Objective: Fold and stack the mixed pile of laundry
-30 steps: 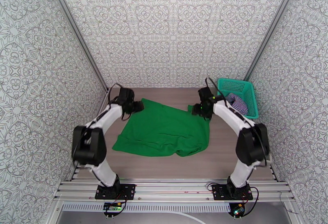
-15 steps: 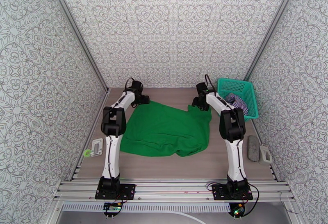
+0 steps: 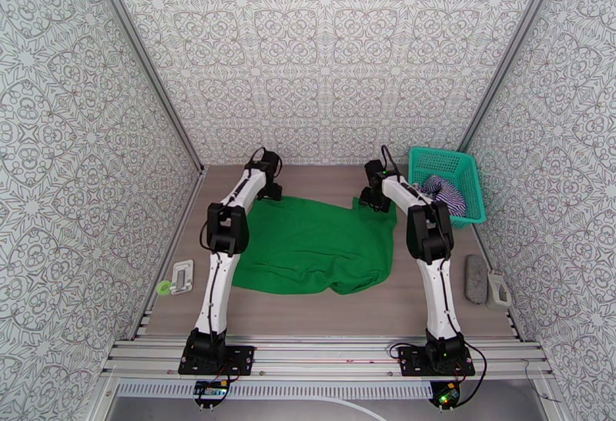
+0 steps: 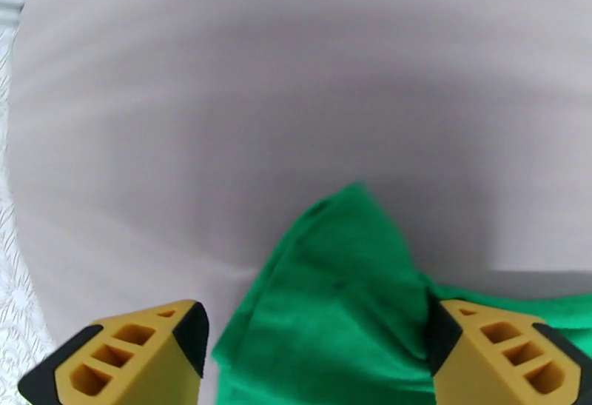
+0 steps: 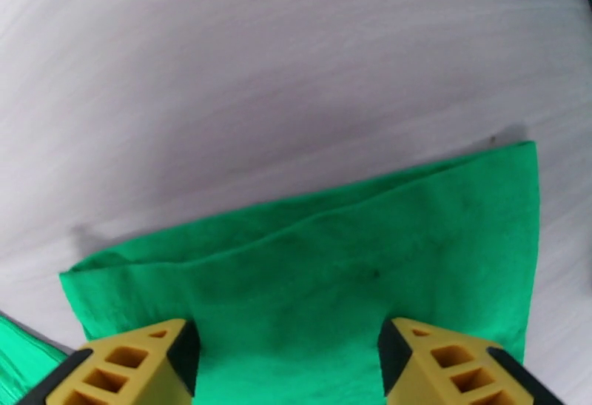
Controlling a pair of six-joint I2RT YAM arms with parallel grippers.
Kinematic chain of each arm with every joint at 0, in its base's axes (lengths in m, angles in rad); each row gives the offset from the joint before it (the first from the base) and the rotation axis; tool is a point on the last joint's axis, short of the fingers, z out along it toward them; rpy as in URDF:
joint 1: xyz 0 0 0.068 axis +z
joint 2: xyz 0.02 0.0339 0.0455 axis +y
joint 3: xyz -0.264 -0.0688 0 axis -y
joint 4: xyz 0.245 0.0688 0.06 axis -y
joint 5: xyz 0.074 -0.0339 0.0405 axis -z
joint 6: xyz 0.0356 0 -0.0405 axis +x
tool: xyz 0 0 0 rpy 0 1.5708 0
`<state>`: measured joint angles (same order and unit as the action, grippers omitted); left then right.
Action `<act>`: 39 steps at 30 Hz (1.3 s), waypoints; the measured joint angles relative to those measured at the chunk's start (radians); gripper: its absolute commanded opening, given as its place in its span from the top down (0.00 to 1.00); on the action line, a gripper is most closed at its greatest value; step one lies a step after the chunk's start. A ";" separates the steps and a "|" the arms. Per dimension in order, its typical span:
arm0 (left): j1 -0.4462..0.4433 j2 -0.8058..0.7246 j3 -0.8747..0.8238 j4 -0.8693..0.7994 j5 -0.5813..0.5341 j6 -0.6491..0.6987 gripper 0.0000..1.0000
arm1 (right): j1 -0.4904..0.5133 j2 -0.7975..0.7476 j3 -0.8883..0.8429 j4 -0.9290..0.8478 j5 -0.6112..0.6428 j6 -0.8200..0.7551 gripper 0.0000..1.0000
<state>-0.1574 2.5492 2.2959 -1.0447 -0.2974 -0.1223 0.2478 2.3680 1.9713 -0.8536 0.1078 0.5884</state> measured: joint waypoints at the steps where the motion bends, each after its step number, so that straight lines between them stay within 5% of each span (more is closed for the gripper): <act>1: 0.008 -0.024 -0.041 0.001 -0.005 0.000 0.23 | 0.000 -0.006 -0.007 -0.001 0.000 0.000 0.31; 7: 0.072 -0.161 -0.278 0.038 -0.003 -0.001 0.20 | 0.001 -0.042 -0.038 -0.015 0.013 -0.017 0.31; 12: 0.141 -0.237 -0.404 0.096 0.121 -0.004 0.14 | 0.001 -0.051 -0.018 -0.030 0.015 -0.057 0.29; 20: 0.158 -0.228 -0.372 0.183 0.332 -0.009 0.10 | 0.001 0.044 0.141 -0.053 -0.001 -0.107 0.28; 28: 0.175 -0.106 -0.186 0.157 0.350 -0.007 0.16 | 0.001 0.133 0.247 -0.107 -0.024 -0.106 0.40; 33: 0.167 -0.095 -0.179 0.114 0.322 0.006 0.24 | 0.000 0.139 0.251 -0.118 -0.042 -0.107 0.51; 39: 0.170 -0.114 -0.216 0.119 0.296 0.021 0.61 | 0.000 0.139 0.251 -0.122 -0.064 -0.113 0.76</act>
<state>0.0124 2.4351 2.0796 -0.9257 -0.0013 -0.1017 0.2478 2.5072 2.2223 -0.9752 0.0433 0.4751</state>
